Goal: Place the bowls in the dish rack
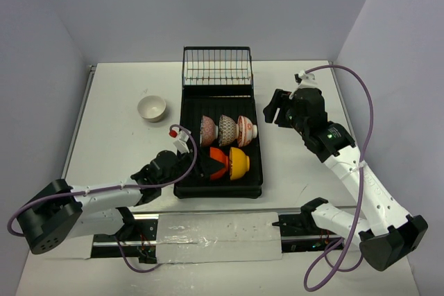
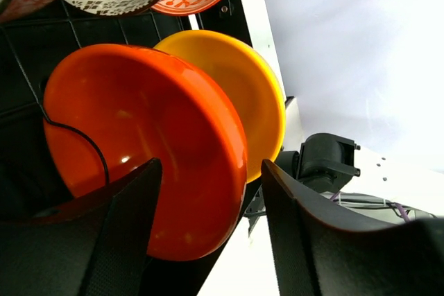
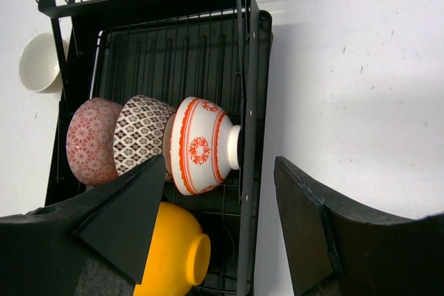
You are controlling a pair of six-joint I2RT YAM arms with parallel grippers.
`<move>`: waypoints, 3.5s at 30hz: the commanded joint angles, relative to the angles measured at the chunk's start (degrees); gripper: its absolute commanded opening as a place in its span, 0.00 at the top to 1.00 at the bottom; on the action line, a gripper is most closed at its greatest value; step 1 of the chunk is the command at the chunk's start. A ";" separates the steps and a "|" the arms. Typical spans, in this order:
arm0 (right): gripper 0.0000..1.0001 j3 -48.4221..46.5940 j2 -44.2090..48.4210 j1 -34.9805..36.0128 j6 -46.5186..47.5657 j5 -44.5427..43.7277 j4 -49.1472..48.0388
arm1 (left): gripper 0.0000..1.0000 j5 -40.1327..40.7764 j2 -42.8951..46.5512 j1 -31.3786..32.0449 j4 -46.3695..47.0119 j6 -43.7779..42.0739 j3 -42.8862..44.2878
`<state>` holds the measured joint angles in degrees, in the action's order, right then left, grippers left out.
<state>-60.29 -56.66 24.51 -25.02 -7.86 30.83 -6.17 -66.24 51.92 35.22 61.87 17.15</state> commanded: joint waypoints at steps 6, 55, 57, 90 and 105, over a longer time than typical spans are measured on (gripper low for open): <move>0.29 0.53 1.47 0.45 0.41 0.21 -2.26 | 0.23 2.04 4.53 0.64 -3.22 -2.10 2.36; 0.29 1.32 8.94 1.24 -0.56 7.51 -4.11 | 0.25 25.97 -12.84 -35.74 -63.88 -16.78 56.06; 0.29 1.32 8.94 1.33 -0.74 8.64 -4.37 | 0.26 21.06 -18.71 -37.76 -62.47 -16.87 58.68; 0.29 2.55 5.78 1.86 -1.44 9.53 -5.08 | 0.30 13.56 -52.77 -40.85 -61.41 -16.69 75.75; 0.29 2.72 5.51 2.03 -1.53 9.18 -5.17 | 0.30 16.11 -51.36 -41.29 -64.31 -18.97 77.95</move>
<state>-57.71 -51.27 25.91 -26.13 1.98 28.12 8.49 -118.63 11.05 -28.51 44.56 92.90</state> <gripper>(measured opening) 0.712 0.698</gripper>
